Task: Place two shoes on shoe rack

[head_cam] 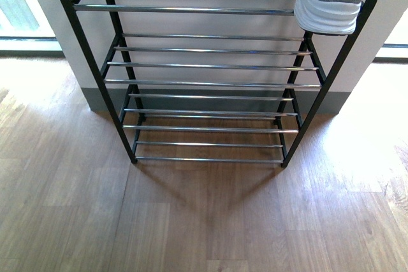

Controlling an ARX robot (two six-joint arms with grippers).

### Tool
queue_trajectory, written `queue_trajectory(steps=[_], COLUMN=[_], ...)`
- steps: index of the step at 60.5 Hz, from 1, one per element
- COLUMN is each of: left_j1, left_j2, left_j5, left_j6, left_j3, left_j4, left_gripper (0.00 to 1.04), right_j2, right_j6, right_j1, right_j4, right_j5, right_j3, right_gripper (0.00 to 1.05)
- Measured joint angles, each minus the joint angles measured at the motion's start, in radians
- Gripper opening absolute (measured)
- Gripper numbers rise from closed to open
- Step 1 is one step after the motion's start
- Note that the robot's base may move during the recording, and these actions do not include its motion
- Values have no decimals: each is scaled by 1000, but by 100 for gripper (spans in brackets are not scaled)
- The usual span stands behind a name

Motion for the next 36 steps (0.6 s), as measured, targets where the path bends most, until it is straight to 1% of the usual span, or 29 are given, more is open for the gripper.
queue_trajectory(steps=[2, 3, 7, 21, 32, 36], left_j1=[0, 0, 0, 0, 0, 0], left_j2=[0, 0, 0, 0, 0, 0], left_j5=[0, 0, 0, 0, -2, 4], left_j6=[0, 0, 0, 0, 0, 0], left_j3=[0, 0, 0, 0, 0, 0], left_j4=[0, 0, 0, 0, 0, 0], left_gripper=[1, 1, 1, 1, 1, 1], right_j2=[-1, -1, -1, -1, -1, -1], right_j6=[0, 0, 0, 0, 0, 0], right_j1=[0, 0, 0, 0, 0, 0], right_j4=[0, 0, 0, 0, 0, 0], right_j5=[0, 0, 0, -1, 0, 2], right_j3=[0, 0, 0, 0, 0, 0], right_gripper=[2, 4, 18, 55, 96, 96])
